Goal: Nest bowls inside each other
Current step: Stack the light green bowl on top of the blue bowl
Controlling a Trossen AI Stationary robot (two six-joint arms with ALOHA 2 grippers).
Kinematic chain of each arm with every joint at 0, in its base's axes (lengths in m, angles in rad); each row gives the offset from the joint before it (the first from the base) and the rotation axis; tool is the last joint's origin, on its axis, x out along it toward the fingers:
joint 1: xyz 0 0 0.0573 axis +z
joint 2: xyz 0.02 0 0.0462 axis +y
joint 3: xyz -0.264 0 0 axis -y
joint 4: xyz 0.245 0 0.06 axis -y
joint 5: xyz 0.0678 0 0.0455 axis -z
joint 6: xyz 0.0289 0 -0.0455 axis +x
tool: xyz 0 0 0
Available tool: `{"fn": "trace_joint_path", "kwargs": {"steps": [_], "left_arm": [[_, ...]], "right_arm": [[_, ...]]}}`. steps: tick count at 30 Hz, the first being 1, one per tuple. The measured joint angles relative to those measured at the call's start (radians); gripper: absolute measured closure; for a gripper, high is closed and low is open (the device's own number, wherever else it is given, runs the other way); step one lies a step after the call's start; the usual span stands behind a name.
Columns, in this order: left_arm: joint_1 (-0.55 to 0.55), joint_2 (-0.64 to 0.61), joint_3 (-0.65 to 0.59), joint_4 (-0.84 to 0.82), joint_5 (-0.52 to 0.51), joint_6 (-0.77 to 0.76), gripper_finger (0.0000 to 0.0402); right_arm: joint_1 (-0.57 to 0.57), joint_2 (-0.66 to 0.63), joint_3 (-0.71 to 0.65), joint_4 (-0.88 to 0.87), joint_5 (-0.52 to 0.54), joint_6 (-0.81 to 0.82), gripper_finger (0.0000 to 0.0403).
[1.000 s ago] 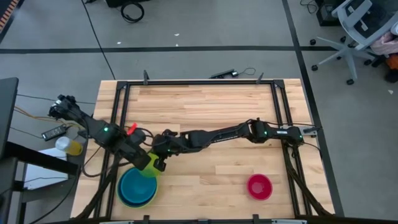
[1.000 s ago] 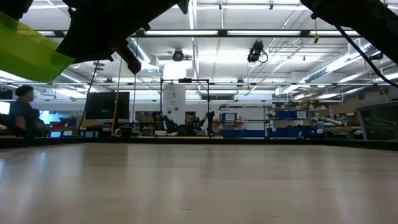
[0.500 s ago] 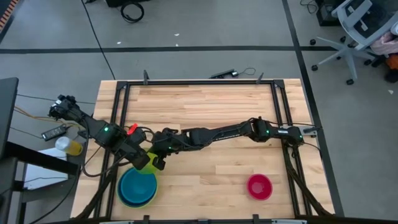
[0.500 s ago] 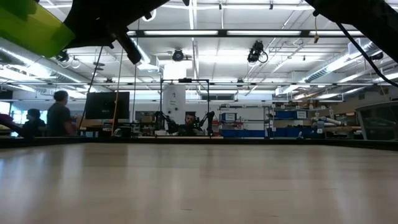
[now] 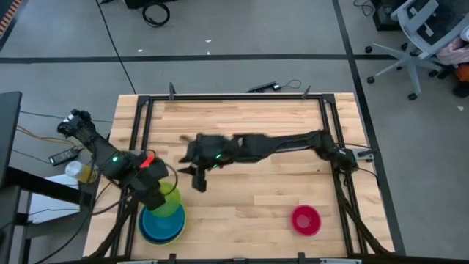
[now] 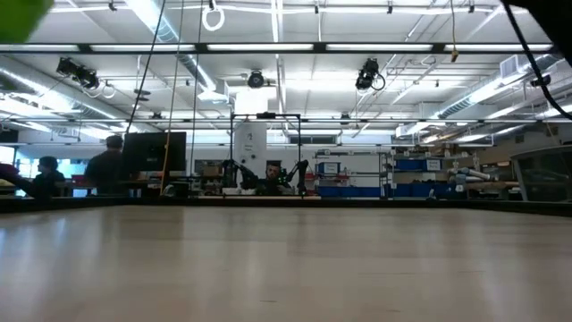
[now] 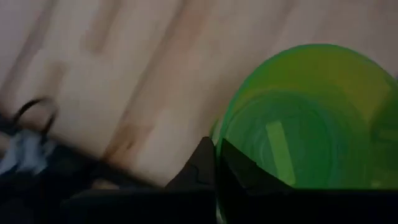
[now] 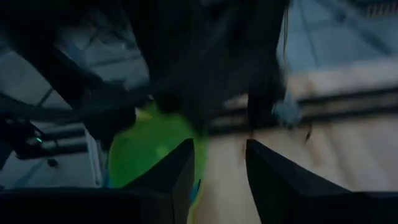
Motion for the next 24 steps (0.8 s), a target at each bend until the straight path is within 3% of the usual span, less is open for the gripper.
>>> {"fn": "trace_joint_path", "kwargs": {"steps": [7,12,20,24], "left_arm": [[-0.187,0.008,-0.006,0.15,-0.093,-0.042,0.0401],[-0.273,0.016,-0.111,0.209,-0.121,-0.145,0.0401],[-0.287,0.016,-0.318,0.458,-0.125,-0.223,0.0401],[-0.287,0.016,-0.373,0.489,-0.124,-0.24,0.0401]], "right_arm": [[-0.001,-0.172,0.001,-0.092,0.093,-0.107,0.0253],[-0.024,-0.253,0.001,-0.149,0.109,-0.122,0.0253],[-0.026,-0.339,-0.001,-0.261,0.133,-0.118,0.0253],[-0.025,-0.394,-0.031,-0.283,0.151,-0.103,0.0253]]}}
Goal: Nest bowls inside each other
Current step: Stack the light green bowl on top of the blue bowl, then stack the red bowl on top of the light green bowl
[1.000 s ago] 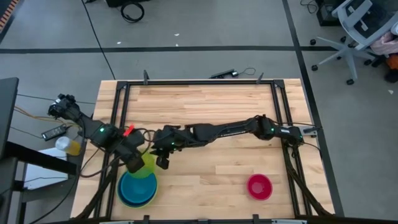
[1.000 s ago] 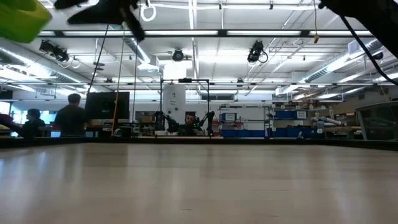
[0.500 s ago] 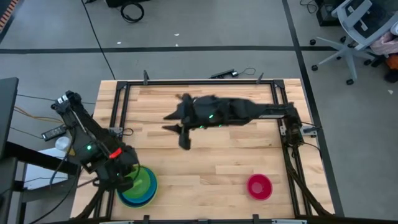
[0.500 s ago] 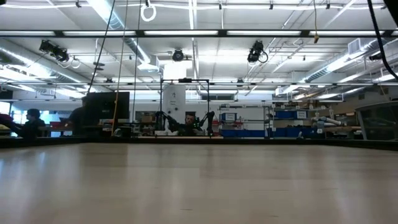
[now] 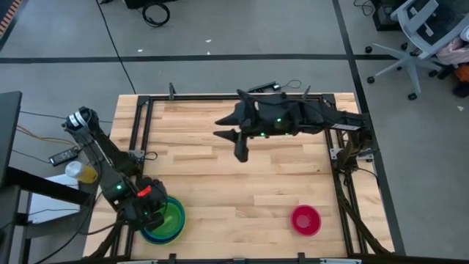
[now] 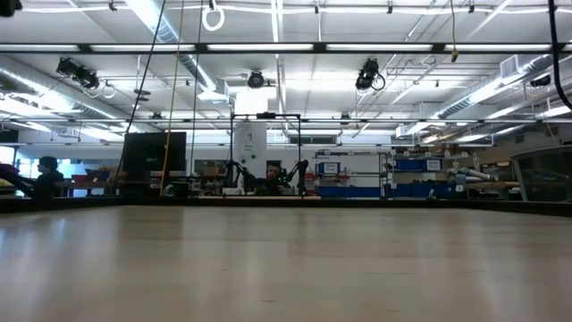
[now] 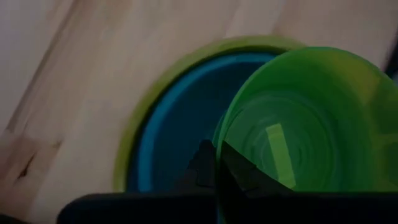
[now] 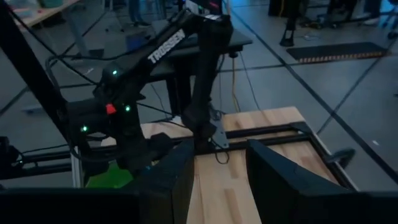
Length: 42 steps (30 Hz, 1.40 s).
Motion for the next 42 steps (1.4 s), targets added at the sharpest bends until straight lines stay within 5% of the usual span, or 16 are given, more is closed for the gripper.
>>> {"fn": "trace_joint_path", "kwargs": {"steps": [10,18,23,34,42], "left_arm": [[0.0,0.0,-0.072,-0.002,0.017,-0.002,0.0401],[-0.028,0.0,-0.086,0.002,0.025,0.0,0.0398],[-0.055,0.0,-0.085,-0.001,0.024,-0.004,0.0351],[0.008,-0.006,-0.065,-0.015,0.094,-0.023,0.0171],[0.032,-0.008,0.041,-0.12,0.112,-0.03,0.0147]], "right_arm": [[0.031,-0.205,-0.291,0.122,0.04,0.033,0.0253],[0.054,-0.467,-0.767,0.557,0.038,0.076,0.0253],[0.061,-0.568,-0.944,0.705,0.031,0.098,0.0253],[0.06,-0.59,-1.02,0.733,-0.13,0.056,0.0253],[0.05,-0.589,-1.021,0.719,-0.123,0.061,0.0253]]}}
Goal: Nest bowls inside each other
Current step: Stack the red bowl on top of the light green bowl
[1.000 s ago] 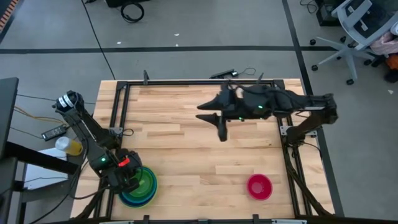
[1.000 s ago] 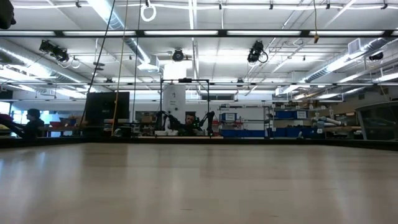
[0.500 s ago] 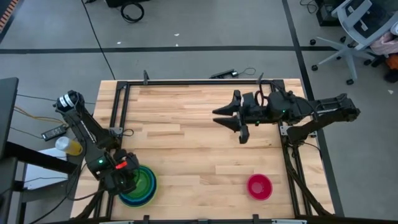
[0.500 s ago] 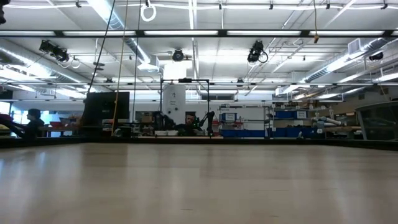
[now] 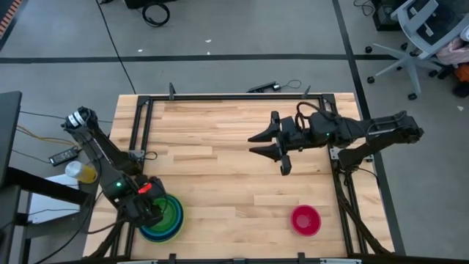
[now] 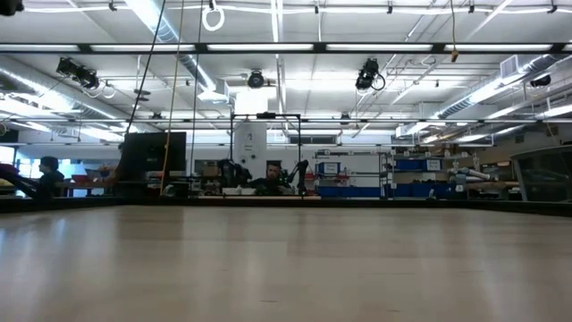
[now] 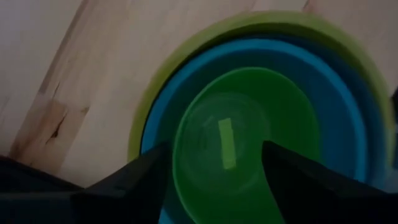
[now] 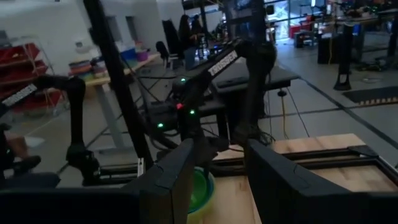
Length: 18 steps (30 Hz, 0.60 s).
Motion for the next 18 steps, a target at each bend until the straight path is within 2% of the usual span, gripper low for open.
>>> {"fn": "trace_joint_path", "kwargs": {"steps": [5,10,14,18], "left_arm": [[-0.003,0.0,0.048,-0.043,0.0,-0.016,0.0158],[0.037,0.0,0.06,-0.001,-0.033,-0.015,0.0168],[0.114,0.0,0.06,0.03,-0.083,0.022,0.0168],[0.209,0.0,0.06,0.142,-0.144,0.138,0.0168]], "right_arm": [[-0.007,-0.021,0.0,0.002,0.004,0.084,0.0253],[0.01,-0.084,0.001,-0.106,0.038,0.107,0.0254],[0.046,-0.127,0.002,-0.385,0.104,0.159,0.0254],[0.091,-0.128,0.002,-0.758,0.125,0.327,0.0254]]}}
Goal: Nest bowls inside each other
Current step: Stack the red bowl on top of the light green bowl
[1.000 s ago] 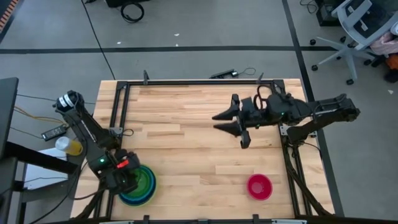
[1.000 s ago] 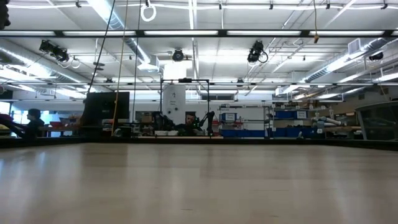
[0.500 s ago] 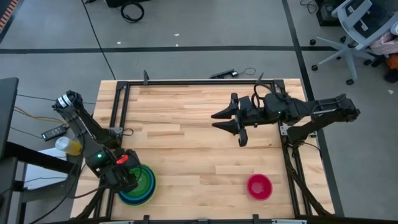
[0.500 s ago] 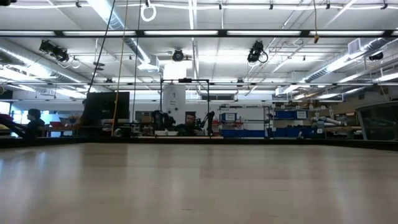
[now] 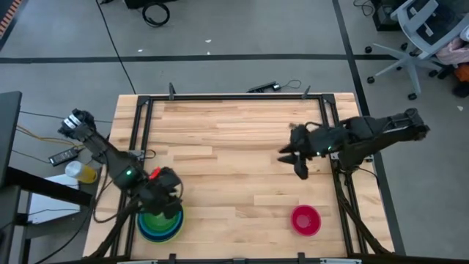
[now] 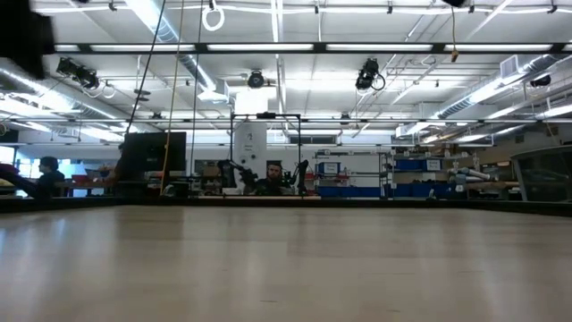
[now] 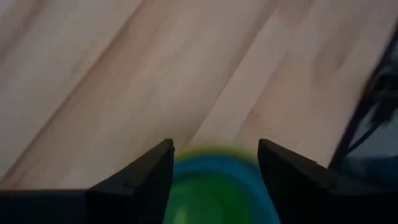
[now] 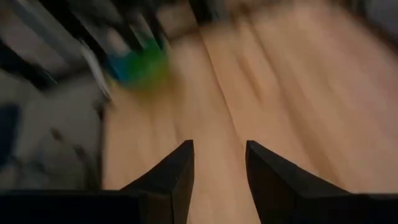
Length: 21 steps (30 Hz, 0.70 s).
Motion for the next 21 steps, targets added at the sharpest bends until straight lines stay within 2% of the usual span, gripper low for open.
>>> {"fn": "trace_joint_path", "kwargs": {"steps": [4,7,10,14,21], "left_arm": [[0.102,0.003,0.0,0.15,-0.033,0.17,0.0168],[0.169,0.008,0.0,0.188,-0.035,0.252,0.0168],[0.218,0.008,0.0,0.196,-0.037,0.296,0.0169],[0.265,0.008,0.0,0.197,-0.04,0.316,0.0169],[0.338,0.008,0.0,0.232,-0.114,0.273,0.0169]], "right_arm": [[0.068,0.027,-0.013,-0.333,0.001,0.241,0.0254],[0.138,0.035,-0.059,-0.454,-0.046,0.443,0.0254],[0.217,0.029,-0.134,-0.439,-0.112,0.621,0.0254],[0.315,0.029,-0.243,-0.345,-0.126,0.783,0.0255],[0.415,0.035,-0.418,-0.189,-0.163,1.011,0.0255]]}}
